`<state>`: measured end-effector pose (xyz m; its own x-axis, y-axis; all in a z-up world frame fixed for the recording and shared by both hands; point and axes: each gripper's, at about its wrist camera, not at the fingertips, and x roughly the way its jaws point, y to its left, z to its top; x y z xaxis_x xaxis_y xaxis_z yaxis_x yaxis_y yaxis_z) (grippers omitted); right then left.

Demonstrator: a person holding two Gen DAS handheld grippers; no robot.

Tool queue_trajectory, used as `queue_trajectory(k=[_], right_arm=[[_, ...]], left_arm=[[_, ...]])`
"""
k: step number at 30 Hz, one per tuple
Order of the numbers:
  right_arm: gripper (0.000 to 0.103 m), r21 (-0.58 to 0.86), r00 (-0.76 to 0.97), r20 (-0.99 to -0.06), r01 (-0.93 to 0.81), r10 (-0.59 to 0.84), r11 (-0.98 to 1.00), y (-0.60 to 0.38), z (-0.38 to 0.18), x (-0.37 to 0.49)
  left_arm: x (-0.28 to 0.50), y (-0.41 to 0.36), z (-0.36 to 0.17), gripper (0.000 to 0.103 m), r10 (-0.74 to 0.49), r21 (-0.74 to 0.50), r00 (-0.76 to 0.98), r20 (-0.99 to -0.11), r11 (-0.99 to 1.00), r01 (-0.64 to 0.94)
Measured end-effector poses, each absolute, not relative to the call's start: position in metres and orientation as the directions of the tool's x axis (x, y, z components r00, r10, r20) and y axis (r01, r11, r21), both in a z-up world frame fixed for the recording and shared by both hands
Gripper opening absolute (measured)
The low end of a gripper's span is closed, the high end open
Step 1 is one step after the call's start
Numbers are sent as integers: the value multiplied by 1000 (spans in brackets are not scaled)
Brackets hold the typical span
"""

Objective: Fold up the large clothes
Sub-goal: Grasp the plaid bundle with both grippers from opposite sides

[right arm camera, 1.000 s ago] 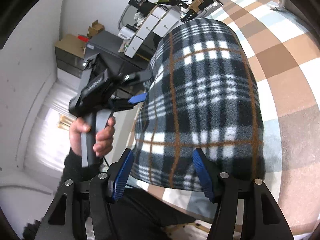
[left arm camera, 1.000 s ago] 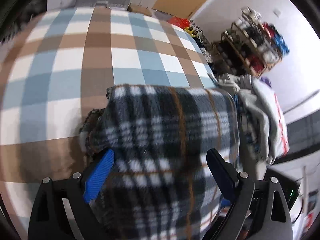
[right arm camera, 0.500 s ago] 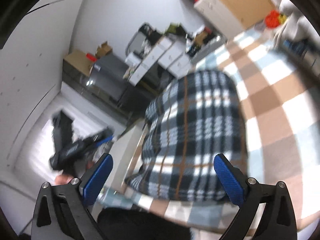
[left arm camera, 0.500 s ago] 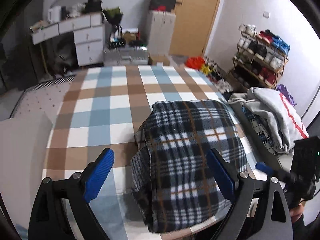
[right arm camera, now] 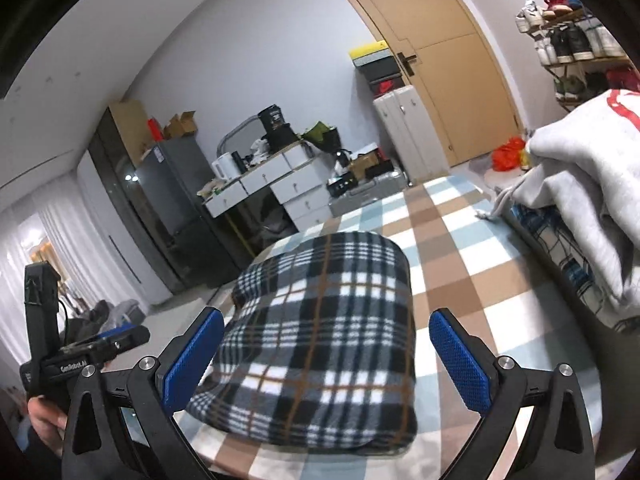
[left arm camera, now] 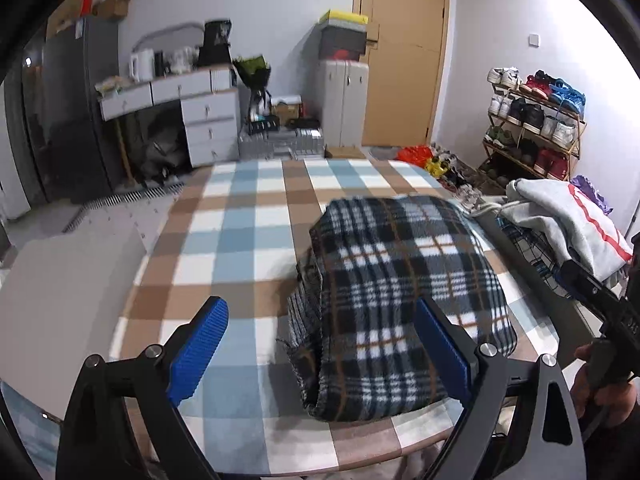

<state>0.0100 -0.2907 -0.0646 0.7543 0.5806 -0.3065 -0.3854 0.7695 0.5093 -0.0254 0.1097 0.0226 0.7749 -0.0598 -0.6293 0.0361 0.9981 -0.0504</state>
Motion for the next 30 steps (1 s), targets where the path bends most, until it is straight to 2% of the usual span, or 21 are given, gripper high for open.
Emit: queue_trajectory(k=[3, 8, 10, 12, 15, 19, 30], right_arm=[[103, 522, 734, -350, -363, 582, 772, -289, -66, 29], [103, 422, 640, -523, -379, 563, 823, -273, -70, 70], [103, 420, 588, -588, -364, 555, 831, -269, -78, 88], [103, 486, 472, -646, -351, 599, 800, -264, -94, 109], [103, 517, 365, -695, -347, 620, 783, -254, -116, 125], [103, 616, 261, -660, -349, 704, 707, -250, -131, 137], [103, 768, 113, -578, -259, 808, 586, -258, -162, 151]], left_arm=[[0, 115, 7, 91, -84, -64, 709, -700, 996, 55], [51, 130, -19, 91, -46, -12, 660, -750, 998, 56], [69, 141, -32, 91, -117, -94, 606, -787, 993, 68], [87, 153, -49, 91, -234, -228, 521, -821, 971, 76], [102, 165, -61, 91, -360, -363, 440, -823, 928, 81], [123, 174, -69, 91, -486, -480, 341, -804, 870, 109], [137, 159, -80, 91, -659, -655, 134, -740, 752, 81]])
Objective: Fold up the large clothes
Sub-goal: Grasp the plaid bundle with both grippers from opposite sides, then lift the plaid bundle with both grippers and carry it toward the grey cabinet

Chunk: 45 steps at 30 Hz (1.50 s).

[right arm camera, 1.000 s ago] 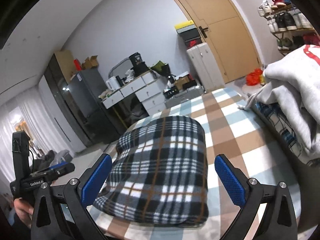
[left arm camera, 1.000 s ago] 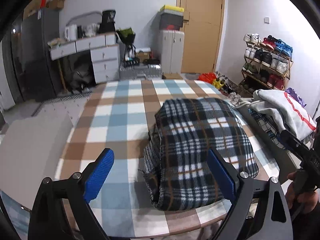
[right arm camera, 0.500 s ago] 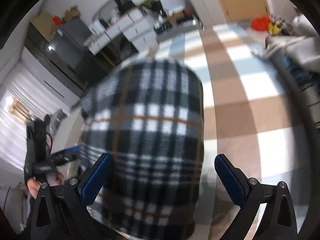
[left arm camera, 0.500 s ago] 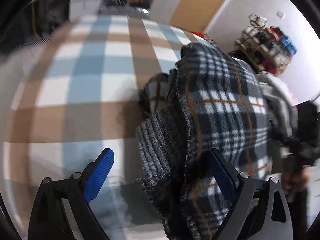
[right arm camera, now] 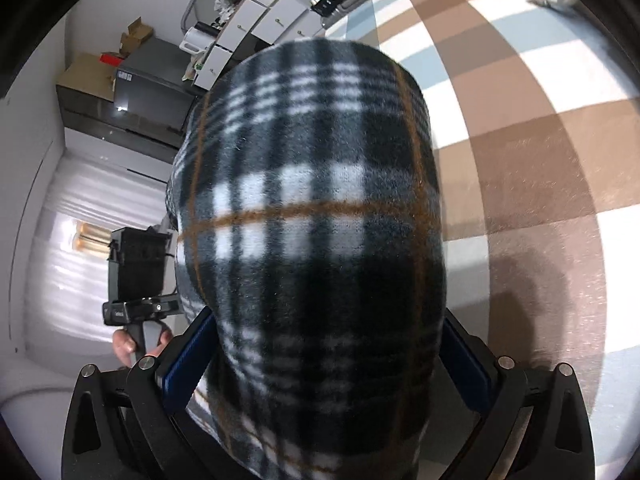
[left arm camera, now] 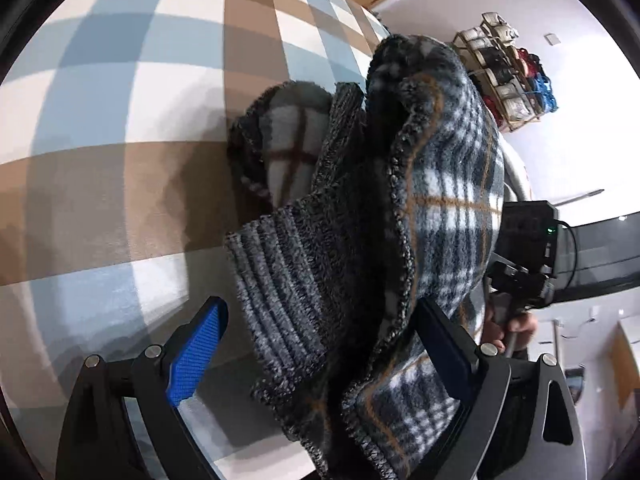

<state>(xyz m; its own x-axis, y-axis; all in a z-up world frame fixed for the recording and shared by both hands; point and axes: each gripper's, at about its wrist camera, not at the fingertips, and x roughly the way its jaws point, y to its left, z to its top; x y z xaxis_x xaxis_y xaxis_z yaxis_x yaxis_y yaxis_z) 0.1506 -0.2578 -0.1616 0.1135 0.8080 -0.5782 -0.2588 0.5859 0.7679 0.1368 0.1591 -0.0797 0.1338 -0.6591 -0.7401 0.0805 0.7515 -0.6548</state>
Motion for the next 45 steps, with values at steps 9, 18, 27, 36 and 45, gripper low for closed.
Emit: queue_trajectory(k=[9, 18, 27, 36, 45], right_arm=[[101, 800, 105, -534, -260, 839, 541, -263, -173, 149], [84, 768, 162, -543, -300, 824, 566, -275, -163, 121], [85, 764, 175, -555, -281, 814, 581, -271, -167, 117], [80, 761, 220, -545, -277, 809, 587, -267, -162, 105], [74, 772, 259, -492, -310, 831, 554, -268, -140, 82]], left_arm=[[126, 133, -79, 91, -738, -731, 60, -672, 674, 112], [108, 117, -55, 61, -728, -702, 135, -672, 685, 195], [113, 114, -70, 71, -728, -713, 126, -674, 686, 148], [110, 108, -53, 54, -726, -700, 150, -671, 687, 193], [100, 114, -40, 49, -760, -731, 186, -623, 650, 207]])
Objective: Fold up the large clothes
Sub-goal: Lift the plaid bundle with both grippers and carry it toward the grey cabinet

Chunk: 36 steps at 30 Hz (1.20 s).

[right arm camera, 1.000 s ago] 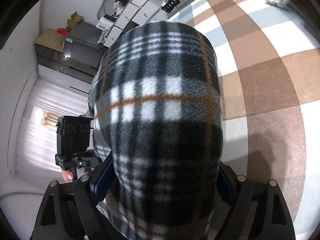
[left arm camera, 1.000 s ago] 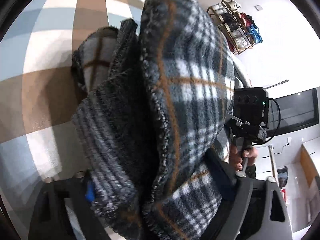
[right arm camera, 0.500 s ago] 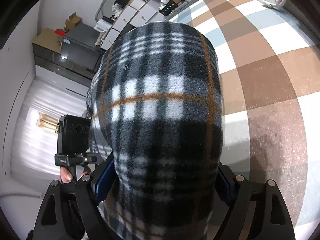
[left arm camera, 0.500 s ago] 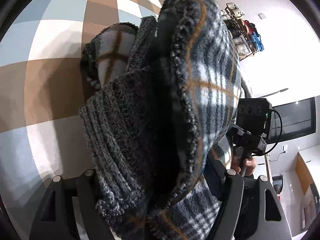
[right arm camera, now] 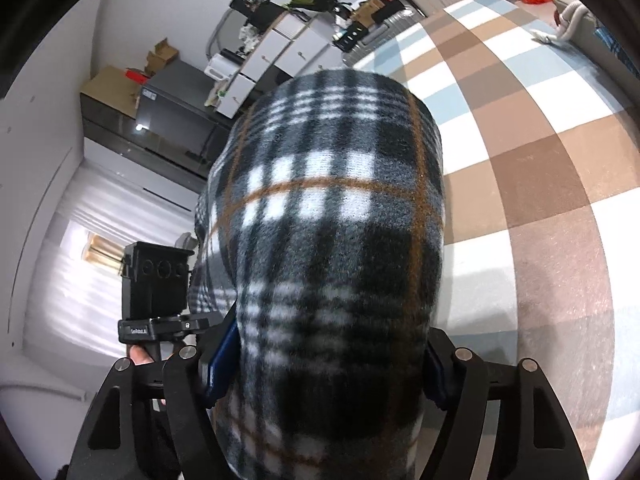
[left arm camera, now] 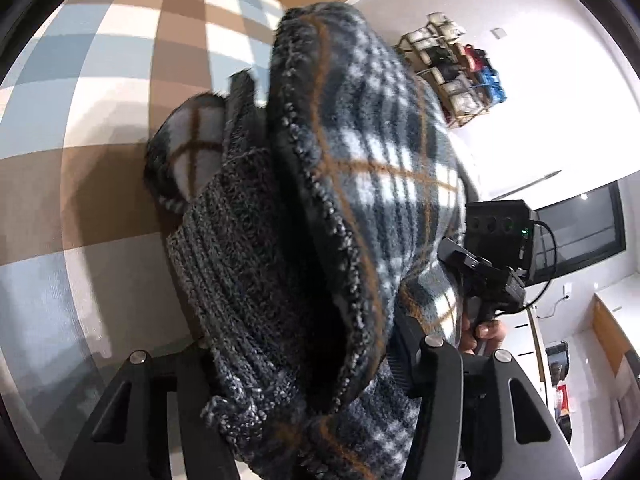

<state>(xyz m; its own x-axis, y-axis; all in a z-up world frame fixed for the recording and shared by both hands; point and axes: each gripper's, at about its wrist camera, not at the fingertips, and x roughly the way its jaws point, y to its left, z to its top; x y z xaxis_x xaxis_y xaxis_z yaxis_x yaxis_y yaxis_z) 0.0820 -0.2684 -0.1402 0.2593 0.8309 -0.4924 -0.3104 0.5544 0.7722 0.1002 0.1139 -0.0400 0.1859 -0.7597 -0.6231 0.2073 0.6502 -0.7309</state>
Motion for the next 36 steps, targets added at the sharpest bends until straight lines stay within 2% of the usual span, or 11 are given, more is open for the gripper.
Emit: queue_trajectory(k=[9, 14, 22, 30, 36], right_arm=[[74, 751, 275, -515, -313, 812, 582, -260, -140, 80], [73, 735, 330, -480, -355, 813, 578, -256, -116, 72], [73, 733, 312, -453, -402, 835, 548, -217, -82, 77], [73, 718, 271, -423, -482, 865, 502, -136, -30, 92], [73, 726, 193, -390, -538, 900, 429, -35, -2, 100]], left_arm=[[101, 112, -44, 49, -738, -710, 197, -646, 675, 200], [98, 121, -29, 50, -745, -711, 214, -632, 667, 221], [93, 139, 8, 50, -688, -651, 245, -683, 725, 224], [73, 208, 48, 50, -654, -637, 348, -672, 750, 178], [44, 293, 72, 50, -569, -591, 440, -694, 800, 103]])
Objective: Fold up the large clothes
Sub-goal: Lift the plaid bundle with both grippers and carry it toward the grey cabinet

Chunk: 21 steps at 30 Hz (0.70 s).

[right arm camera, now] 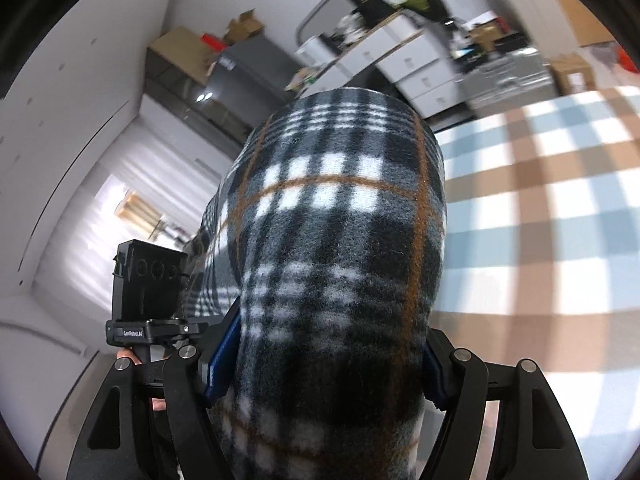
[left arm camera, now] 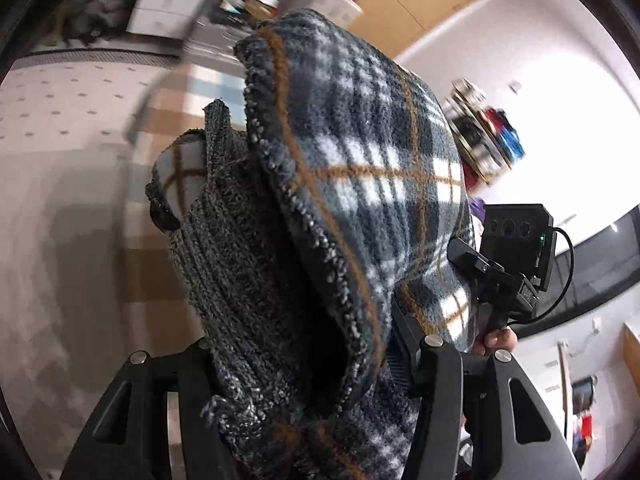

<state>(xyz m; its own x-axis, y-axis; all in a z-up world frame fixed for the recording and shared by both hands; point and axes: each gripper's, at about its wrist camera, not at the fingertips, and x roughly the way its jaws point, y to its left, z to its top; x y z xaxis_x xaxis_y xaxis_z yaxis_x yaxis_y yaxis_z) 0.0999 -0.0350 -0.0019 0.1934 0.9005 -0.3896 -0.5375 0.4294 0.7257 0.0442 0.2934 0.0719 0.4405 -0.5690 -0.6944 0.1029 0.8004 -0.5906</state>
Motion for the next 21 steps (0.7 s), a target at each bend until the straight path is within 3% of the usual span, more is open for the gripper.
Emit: queue_trajectory(k=[12, 21], right_arm=[[73, 775, -41, -408, -544, 912, 322, 180, -31, 82], [75, 706, -81, -554, -573, 828, 416, 269, -88, 51]], left_arm=[[-17, 442, 37, 50, -385, -504, 480, -788, 852, -144], [-17, 501, -49, 49, -351, -527, 469, -810, 787, -321]])
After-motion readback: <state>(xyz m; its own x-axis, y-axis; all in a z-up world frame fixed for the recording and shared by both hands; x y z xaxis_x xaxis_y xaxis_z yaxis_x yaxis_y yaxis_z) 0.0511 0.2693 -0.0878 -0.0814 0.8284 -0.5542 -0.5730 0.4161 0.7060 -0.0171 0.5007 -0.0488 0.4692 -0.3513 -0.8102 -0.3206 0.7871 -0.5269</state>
